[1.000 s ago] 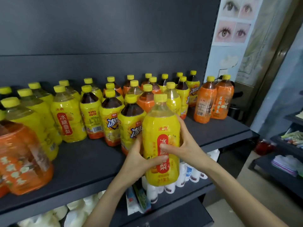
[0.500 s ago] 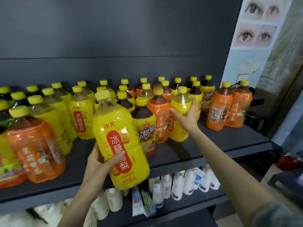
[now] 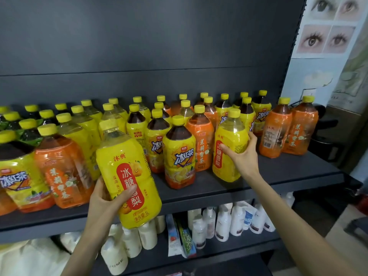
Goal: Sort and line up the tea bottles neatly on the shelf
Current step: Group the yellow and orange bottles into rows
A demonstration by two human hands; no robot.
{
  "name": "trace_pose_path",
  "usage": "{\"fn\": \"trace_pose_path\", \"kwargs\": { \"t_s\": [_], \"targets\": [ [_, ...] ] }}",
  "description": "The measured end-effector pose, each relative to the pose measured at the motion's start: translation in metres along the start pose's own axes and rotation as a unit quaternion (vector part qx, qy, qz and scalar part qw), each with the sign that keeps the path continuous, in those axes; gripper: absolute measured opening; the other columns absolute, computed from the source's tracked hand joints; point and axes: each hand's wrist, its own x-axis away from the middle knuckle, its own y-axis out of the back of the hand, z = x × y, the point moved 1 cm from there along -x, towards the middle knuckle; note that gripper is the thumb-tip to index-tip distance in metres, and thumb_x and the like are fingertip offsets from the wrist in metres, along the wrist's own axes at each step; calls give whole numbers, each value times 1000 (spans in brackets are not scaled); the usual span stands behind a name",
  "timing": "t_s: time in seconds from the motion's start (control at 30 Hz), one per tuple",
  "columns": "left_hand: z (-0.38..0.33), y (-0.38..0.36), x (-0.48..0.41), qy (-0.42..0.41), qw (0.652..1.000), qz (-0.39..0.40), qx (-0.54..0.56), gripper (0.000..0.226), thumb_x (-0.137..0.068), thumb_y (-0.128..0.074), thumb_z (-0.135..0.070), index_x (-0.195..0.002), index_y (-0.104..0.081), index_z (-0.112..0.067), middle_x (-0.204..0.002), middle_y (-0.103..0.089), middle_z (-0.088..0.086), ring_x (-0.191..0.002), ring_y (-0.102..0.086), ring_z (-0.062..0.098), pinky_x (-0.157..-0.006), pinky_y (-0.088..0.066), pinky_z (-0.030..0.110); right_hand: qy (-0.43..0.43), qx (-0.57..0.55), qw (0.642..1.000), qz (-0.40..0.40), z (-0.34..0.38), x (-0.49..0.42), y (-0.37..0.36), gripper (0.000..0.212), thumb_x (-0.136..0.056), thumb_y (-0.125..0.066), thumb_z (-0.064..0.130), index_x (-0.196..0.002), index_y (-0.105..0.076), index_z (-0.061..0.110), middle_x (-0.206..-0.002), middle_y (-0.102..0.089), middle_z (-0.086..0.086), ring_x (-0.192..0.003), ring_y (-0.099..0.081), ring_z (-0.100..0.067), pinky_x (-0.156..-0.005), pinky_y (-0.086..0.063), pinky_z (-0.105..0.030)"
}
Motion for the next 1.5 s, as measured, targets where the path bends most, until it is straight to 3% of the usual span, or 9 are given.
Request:
{"fn": "trace_pose_path", "kwargs": {
  "t_s": [0.27,0.47,0.67,0.87,0.97,1.17,1.3,1.43,1.5],
  "targets": [
    [9,13,1,-7,999,-36,-9,100,-32,-85,-63,-120,-54,-27,-107,-69,-7,-93,-67,8,-70,-54,24,27,-89,995,41,20,56,14,80,-50,-77,64,-115,-33,48,-114,-49,24,-108,-56,-7,-94,-49,-46],
    [16,13,-2,-18,997,-78,-23,55,-65,-77,-18,-111,-52,-34,-108,-66,-6,-91,-66,4,-65,-54,19,74,-213,967,123,64,87,-15,69,-54,-76,50,-112,-40,42,-113,-58,11,-96,-65,-4,-69,-55,-23],
    [20,20,-28,-36,990,-100,-93,87,-53,-88,-43,-128,-45,-29,-118,-61,-6,-105,-61,13,-88,-53,42,84,-221,957,165,77,108,-78,77,-55,-80,49,-120,-40,43,-117,-59,9,-103,-64,-11,-79,-57,-35],
    [32,31,-68,-45,974,-111,-190,110,-44,-79,-68,-137,-33,-31,-129,-53,-5,-118,-52,17,-97,-47,46,95,-181,971,126,79,110,-130,80,-54,-80,55,-120,-36,50,-116,-50,31,-111,-55,1,-87,-52,-30],
    [40,32,-80,-51,969,-102,-218,109,-48,-78,-62,-140,-31,-27,-133,-50,-3,-122,-47,17,-101,-43,45,116,-141,977,111,76,109,-147,82,-54,-78,58,-121,-32,55,-120,-45,36,-116,-47,7,-90,-45,-21],
    [48,35,-108,-62,964,-89,-241,106,-66,-83,-38,-148,-18,-20,-147,-36,4,-134,-34,19,-110,-32,36,111,-87,985,99,64,110,-173,87,-53,-70,75,-124,-22,62,-131,-35,34,-123,-42,1,-100,-43,-33],
    [48,36,-125,-73,966,-63,-238,101,-72,-77,-38,-150,-15,-21,-148,-33,2,-135,-33,17,-109,-30,31,96,-78,988,97,61,108,-187,97,-54,-65,81,-133,-20,48,-133,-39,22,-126,-42,-7,-103,-44,-41],
    [51,34,-135,-70,964,-39,-252,101,-78,-73,-36,-151,-5,-21,-155,-21,5,-141,-22,20,-115,-24,43,95,-67,989,91,60,109,-192,99,-60,-63,78,-139,-17,43,-143,-37,7,-131,-39,-12,-105,-41,-45],
    [52,32,-136,-65,962,-35,-263,98,-83,-69,-33,-151,1,-21,-157,-12,6,-144,-13,20,-116,-13,34,96,-63,989,95,60,109,-192,99,-61,-62,78,-140,-15,43,-144,-36,7,-132,-37,-11,-106,-40,-44]
  ]
}}
